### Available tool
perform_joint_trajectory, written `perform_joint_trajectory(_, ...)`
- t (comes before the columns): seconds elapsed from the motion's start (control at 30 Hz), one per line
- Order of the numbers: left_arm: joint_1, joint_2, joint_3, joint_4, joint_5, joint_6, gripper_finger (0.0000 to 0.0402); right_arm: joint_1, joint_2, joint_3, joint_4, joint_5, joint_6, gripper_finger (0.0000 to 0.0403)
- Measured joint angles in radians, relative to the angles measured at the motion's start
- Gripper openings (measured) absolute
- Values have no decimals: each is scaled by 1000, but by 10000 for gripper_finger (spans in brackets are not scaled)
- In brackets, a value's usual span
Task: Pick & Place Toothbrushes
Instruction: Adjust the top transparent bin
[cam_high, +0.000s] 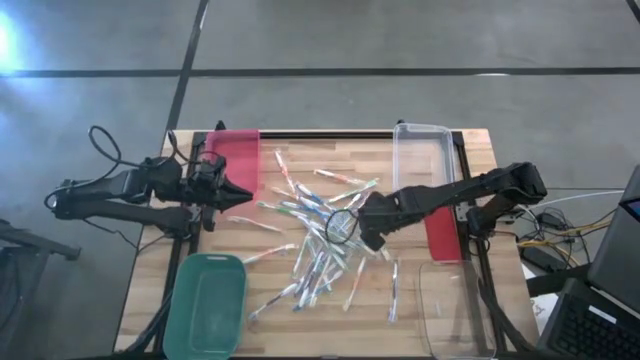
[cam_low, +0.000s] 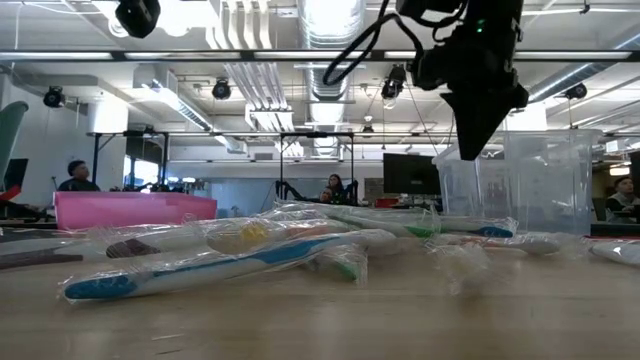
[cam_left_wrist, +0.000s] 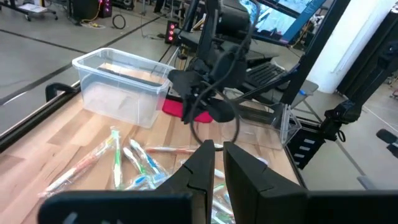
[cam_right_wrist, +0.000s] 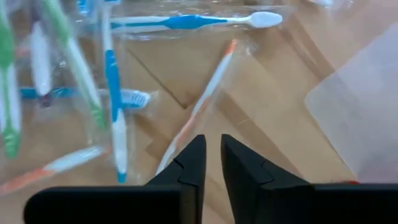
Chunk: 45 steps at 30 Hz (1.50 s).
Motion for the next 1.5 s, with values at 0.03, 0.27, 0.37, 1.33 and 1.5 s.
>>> perform_joint_trajectory(0.03, 0, 0, 0, -3, 0, 0, 39, -8, 0, -6, 8, 0, -1, 60)
perform_joint_trajectory(0.27, 0, 0, 0, -3, 0, -1, 39, -42, 0, -64, 96, -18, 35, 113)
perform_joint_trajectory(0.37, 0, 0, 0, -3, 0, -1, 39, -55, 0, -92, 110, -31, 82, 135)
perform_joint_trajectory(1.33, -1, 0, 0, -4, -1, 4, 39, 7, 2, 121, -77, -63, -28, 164)
perform_joint_trajectory(1.5, 0, 0, 0, -11, -1, 4, 39, 56, 0, 120, -379, -4, 41, 144)
